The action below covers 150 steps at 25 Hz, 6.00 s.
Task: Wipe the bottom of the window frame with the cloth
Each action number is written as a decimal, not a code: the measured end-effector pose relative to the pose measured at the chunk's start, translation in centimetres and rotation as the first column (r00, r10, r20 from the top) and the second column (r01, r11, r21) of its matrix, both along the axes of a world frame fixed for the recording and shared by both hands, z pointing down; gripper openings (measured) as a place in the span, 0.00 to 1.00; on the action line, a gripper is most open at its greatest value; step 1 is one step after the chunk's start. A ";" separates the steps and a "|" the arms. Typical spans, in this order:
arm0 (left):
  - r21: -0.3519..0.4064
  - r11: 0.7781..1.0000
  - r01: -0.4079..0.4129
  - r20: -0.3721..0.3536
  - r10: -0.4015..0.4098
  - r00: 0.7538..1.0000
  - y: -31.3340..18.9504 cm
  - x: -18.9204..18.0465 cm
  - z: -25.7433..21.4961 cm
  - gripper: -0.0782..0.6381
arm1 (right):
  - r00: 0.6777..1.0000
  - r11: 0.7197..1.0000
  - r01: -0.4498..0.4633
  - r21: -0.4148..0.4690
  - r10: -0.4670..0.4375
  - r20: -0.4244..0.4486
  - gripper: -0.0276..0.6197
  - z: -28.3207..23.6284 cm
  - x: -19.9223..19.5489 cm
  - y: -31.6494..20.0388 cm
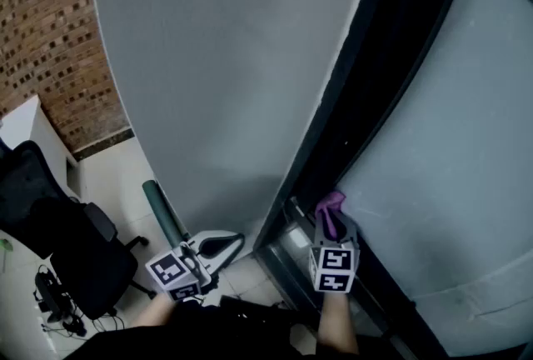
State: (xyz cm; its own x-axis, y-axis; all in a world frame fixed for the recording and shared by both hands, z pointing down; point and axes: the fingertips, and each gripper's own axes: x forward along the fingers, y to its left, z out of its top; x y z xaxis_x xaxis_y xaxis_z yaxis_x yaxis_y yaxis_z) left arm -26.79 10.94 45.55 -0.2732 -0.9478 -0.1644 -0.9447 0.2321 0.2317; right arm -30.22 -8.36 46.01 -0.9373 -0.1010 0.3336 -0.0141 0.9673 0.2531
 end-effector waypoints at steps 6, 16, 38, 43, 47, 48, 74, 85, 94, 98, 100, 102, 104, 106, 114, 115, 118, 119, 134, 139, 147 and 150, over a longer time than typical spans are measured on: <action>0.000 0.999 -0.039 0.000 0.039 0.999 -0.7 -0.1 0.4 0.10 | 0.998 0.996 -0.020 0.083 0.025 -0.063 0.13 1.4 -1.2 -0.2; 0.023 0.991 -0.131 -0.026 0.131 0.991 -1.6 0.0 0.0 0.10 | 0.990 0.971 -0.056 0.234 0.083 -0.111 0.14 1.6 -1.4 -0.4; 0.002 0.931 -0.366 -0.013 0.366 0.930 -6.0 1.0 2.2 0.10 | 0.935 0.929 -0.326 0.178 0.344 -0.084 0.14 2.7 5.9 -4.7; -0.012 0.908 -0.419 -0.009 0.419 0.908 -7.5 1.6 2.1 0.10 | 0.912 0.907 -0.388 0.163 0.403 -0.073 0.14 2.7 8.4 -6.0; -0.017 0.890 -0.457 0.003 0.457 0.890 -9.3 2.5 1.6 0.10 | 0.902 0.897 -0.421 0.133 0.429 -0.042 0.14 2.5 9.9 -7.3; -0.015 0.888 -0.461 0.007 0.461 0.888 -9.6 2.7 1.5 0.10 | 0.901 0.896 -0.426 0.127 0.433 -0.037 0.14 2.5 10.2 -7.5; -0.028 0.766 -0.642 0.031 0.643 0.765 -16.2 8.2 0.9 0.10 | 0.759 0.756 -0.649 0.085 0.651 -0.003 0.14 2.5 20.6 -11.3; -0.038 0.733 -0.679 0.015 0.680 0.733 -16.9 8.4 1.3 0.10 | 0.695 0.690 -0.717 0.100 0.719 0.027 0.14 2.4 23.1 -12.4; -0.066 0.683 -0.727 0.009 0.729 0.684 -17.3 9.6 1.7 0.10 | 0.608 0.589 -0.792 0.158 0.784 0.125 0.13 2.0 25.0 -12.7; -0.077 0.676 -0.733 0.012 0.735 0.678 -17.3 9.5 1.7 0.10 | 0.562 0.551 -0.827 0.114 0.806 0.185 0.13 1.6 25.8 -12.8; -0.082 0.674 -0.734 0.017 0.737 0.675 -17.2 9.4 1.7 0.10 | 0.536 0.537 -0.842 0.060 0.816 0.218 0.13 1.5 26.1 -12.8; -0.088 0.673 -0.735 0.020 0.739 0.674 -17.1 9.5 1.7 0.10 | 0.500 0.517 -0.856 -0.002 0.828 0.254 0.13 1.5 26.5 -12.8; -0.094 0.670 -0.736 0.019 0.740 0.672 -17.0 9.5 1.7 0.10 | 0.461 0.499 -0.864 -0.072 0.839 0.288 0.13 1.4 27.0 -12.8; -0.100 0.669 -0.737 0.020 0.742 0.671 -16.9 9.6 1.8 0.10 | 0.432 0.488 -0.864 -0.125 0.845 0.315 0.13 1.4 27.4 -12.7; -0.128 0.649 -0.750 0.016 0.757 0.653 -17.1 10.4 2.1 0.10 | 0.280 0.418 -0.826 -0.378 0.886 0.369 0.13 2.2 30.2 -12.4; -0.130 0.645 -0.753 0.017 0.760 0.649 -17.2 10.6 2.2 0.10 | 0.273 0.418 -0.818 -0.395 0.887 0.373 0.13 2.2 30.5 -12.5; -0.132 0.636 -0.760 0.021 0.768 0.640 -17.5 11.2 2.1 0.10 | 0.275 0.421 -0.814 -0.400 0.886 0.373 0.13 2.3 31.0 -12.7; -0.133 0.633 -0.763 0.021 0.771 0.636 -17.6 11.4 2.0 0.10 | 0.280 0.423 -0.812 -0.401 0.887 0.367 0.13 2.4 31.2 -12.7; -0.085 0.621 -0.779 0.020 0.783 0.622 -20.7 16.3 1.0 0.10 | 0.553 0.569 -0.822 -0.006 0.801 0.231 0.13 3.0 34.5 -13.9; -0.055 0.655 -0.753 0.028 0.755 0.655 -22.1 17.0 0.1 0.10 | 0.612 0.589 -0.790 0.173 0.775 0.157 0.13 2.7 36.2 -15.3; -0.040 0.687 -0.725 0.037 0.726 0.686 -23.6 18.7 -0.3 0.10 | 0.669 0.642 -0.741 0.197 0.732 0.129 0.14 1.3 37.2 -17.0; -0.042 0.689 -0.724 0.044 0.725 0.687 -23.9 19.4 -0.5 0.10 | 0.691 0.675 -0.723 0.144 0.709 0.143 0.13 0.3 36.9 -17.8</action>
State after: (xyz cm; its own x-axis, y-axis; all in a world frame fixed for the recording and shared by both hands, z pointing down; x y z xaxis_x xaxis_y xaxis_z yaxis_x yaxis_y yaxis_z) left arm -7.39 -12.93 45.03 0.5084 -0.8502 -0.1366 -0.8313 -0.5260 0.1797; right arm 6.67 -26.18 46.28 -0.5726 -0.8004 0.1776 -0.7081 0.5920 0.3848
